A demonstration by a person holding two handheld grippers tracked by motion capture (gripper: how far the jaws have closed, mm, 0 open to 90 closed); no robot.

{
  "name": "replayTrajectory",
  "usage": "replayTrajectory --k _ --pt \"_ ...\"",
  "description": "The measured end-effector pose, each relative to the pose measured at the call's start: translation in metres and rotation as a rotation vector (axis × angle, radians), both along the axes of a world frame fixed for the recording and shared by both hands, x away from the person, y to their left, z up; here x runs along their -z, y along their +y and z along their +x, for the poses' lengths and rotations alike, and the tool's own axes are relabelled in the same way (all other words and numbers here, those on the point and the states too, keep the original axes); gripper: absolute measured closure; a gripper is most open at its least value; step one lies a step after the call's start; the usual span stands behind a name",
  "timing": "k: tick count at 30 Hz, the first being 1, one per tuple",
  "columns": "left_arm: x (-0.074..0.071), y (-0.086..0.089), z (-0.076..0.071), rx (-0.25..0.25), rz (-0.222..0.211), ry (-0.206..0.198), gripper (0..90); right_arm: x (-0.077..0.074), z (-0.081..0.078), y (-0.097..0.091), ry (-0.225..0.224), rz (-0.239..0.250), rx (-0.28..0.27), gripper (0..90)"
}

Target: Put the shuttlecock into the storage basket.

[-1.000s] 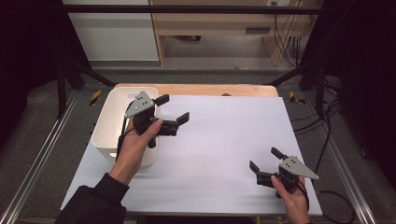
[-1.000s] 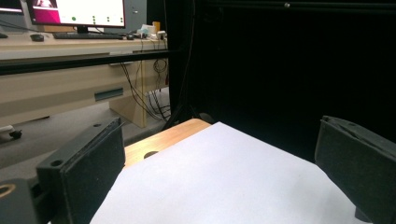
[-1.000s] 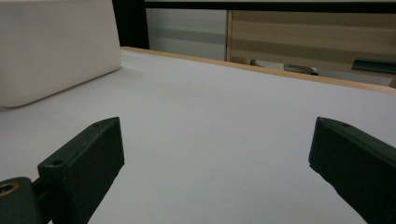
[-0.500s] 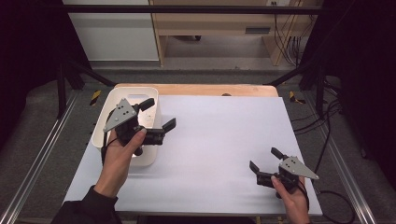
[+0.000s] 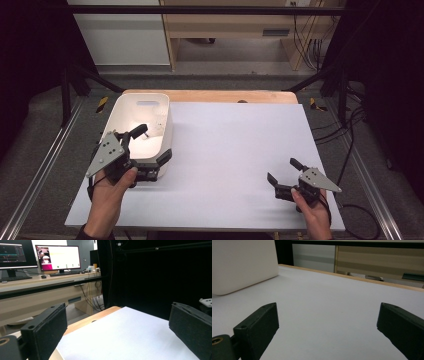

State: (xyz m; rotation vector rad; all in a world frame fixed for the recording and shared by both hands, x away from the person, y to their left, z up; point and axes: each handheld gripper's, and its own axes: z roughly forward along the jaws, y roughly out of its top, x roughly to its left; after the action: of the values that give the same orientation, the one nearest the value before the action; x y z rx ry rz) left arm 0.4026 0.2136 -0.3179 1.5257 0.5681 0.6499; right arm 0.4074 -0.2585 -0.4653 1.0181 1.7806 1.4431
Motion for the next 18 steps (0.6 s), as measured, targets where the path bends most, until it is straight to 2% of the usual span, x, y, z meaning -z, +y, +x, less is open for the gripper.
replayTrajectory --k 6,12,14,15,18 --pt "0.014 0.008 -0.017 -0.006 -0.003 0.002 1.4 0.000 0.000 0.000 0.002 -0.002 0.002 4.1" --pt "0.028 0.016 -0.032 -0.044 -0.011 -0.002 1.4 0.000 0.000 0.000 0.002 -0.005 0.000 4.1" --pt "0.033 0.019 -0.036 -0.059 -0.002 -0.016 1.4 0.000 0.000 0.000 0.002 -0.003 -0.001 4.1" --pt "0.035 0.020 -0.038 -0.058 -0.004 -0.004 1.4 0.000 0.000 0.000 0.003 -0.003 0.000 4.1" --pt "0.044 0.024 -0.043 -0.078 -0.008 -0.002 1.4 0.001 0.001 0.000 0.003 -0.009 0.002 3.9"
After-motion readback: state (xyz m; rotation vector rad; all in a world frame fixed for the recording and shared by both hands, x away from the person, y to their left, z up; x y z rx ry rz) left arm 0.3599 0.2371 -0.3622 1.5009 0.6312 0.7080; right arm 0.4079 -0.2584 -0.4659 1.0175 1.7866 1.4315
